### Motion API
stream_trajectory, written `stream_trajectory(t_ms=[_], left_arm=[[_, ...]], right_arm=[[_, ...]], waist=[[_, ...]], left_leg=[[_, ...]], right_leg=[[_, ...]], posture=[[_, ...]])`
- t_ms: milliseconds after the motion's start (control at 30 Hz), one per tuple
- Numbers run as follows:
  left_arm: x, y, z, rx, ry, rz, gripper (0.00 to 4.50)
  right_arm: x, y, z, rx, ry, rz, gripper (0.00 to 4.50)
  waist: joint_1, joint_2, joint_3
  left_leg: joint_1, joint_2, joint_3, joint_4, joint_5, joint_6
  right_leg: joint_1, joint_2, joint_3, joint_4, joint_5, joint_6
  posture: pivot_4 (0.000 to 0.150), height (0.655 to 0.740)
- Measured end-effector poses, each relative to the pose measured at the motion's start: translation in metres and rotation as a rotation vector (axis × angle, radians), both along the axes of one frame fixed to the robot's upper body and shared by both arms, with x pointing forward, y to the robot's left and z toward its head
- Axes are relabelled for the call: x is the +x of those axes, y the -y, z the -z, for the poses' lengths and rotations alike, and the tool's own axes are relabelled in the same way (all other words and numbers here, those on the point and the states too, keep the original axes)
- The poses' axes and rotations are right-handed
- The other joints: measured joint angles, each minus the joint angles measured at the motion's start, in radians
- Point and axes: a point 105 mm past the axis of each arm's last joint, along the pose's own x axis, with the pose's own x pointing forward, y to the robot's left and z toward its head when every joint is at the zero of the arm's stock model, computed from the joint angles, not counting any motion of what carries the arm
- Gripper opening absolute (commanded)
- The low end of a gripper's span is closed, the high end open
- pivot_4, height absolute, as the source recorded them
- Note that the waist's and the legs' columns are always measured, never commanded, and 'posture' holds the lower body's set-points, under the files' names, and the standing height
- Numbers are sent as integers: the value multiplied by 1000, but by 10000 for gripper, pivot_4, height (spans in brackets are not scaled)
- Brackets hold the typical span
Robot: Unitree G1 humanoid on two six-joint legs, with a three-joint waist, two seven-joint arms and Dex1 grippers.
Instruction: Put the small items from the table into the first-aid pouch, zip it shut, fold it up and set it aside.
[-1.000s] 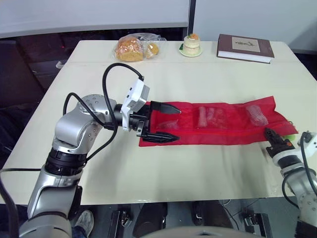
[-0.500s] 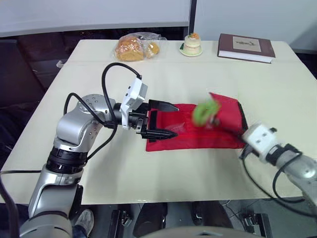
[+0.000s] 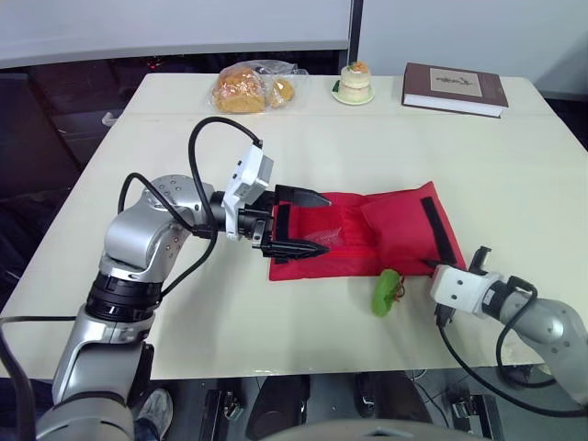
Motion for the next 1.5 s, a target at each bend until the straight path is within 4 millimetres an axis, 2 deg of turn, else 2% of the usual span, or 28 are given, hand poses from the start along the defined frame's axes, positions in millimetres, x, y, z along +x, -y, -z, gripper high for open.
stream_trajectory(t_ms=[33,100,233,300,467,633,767,933,1033,1133,1367,1500], left_arm=[[0,0,0,0,0,0,45000],[0,0,0,1,0,0,45000],[-1,-1,3,0,-5,-1,45000],[-1,-1,4,0,-7,-2,45000],[-1,-5,9,9,-29,-18,45000],[3,-18,27,13,-125,-92,45000],[12,-42,47,-15,-259,-271,45000],[17,-65,74,-28,-426,-489,45000],[23,-76,88,-65,-525,-649,45000],[27,-84,97,-69,-582,-751,45000],[26,-78,96,-191,-799,-838,45000],[21,-60,97,-215,-938,-803,45000]], right_arm=[[0,-1,-1,32,-11,18,6383],[0,-3,-3,90,-23,44,13990],[1,-3,-6,141,-34,93,35470],[3,-4,-9,183,-36,109,44472],[-4,-7,-15,244,-70,94,44472],[-17,5,-22,296,-118,87,44472],[-42,23,-25,328,-215,63,44472],[-54,25,-59,485,-205,-27,44472],[-54,17,-89,613,-192,-112,44472],[-57,10,-103,660,-214,-165,44472],[-57,0,-121,681,-266,-233,44472],[-57,-7,-133,682,-237,-275,44472]], waist=[[0,0,0],[0,0,0],[1,0,0],[1,0,0],[1,0,0],[2,0,0],[4,0,0],[2,0,0],[4,0,0],[11,-1,0],[22,-1,-2],[25,-2,-3]], left_leg=[[0,0,0,0,0,0],[0,0,0,0,0,0],[0,0,0,0,0,0],[0,0,0,0,0,0],[0,0,0,0,0,0],[0,0,0,0,0,0],[1,1,-1,0,0,0],[2,1,-1,0,0,0],[2,1,-1,0,0,0],[2,1,-2,0,0,0],[4,0,-2,0,0,0],[4,-1,-2,0,0,0]], right_leg=[[0,0,0,0,0,0],[0,0,0,0,0,0],[0,0,0,0,0,0],[0,0,0,1,0,0],[0,0,0,1,0,0],[0,0,0,1,0,0],[0,0,0,1,0,0],[1,0,0,2,0,0],[1,-1,-1,2,0,0],[2,-1,-2,2,0,0],[4,-3,-1,2,0,0],[5,-3,-2,2,0,0]], posture=[[1500,7289],[1500,7289],[1500,7289],[1500,7289],[1500,7289],[1500,7289],[1500,7289],[1500,7289],[1500,7289],[1500,7289],[1500,7289],[1500,7289]])
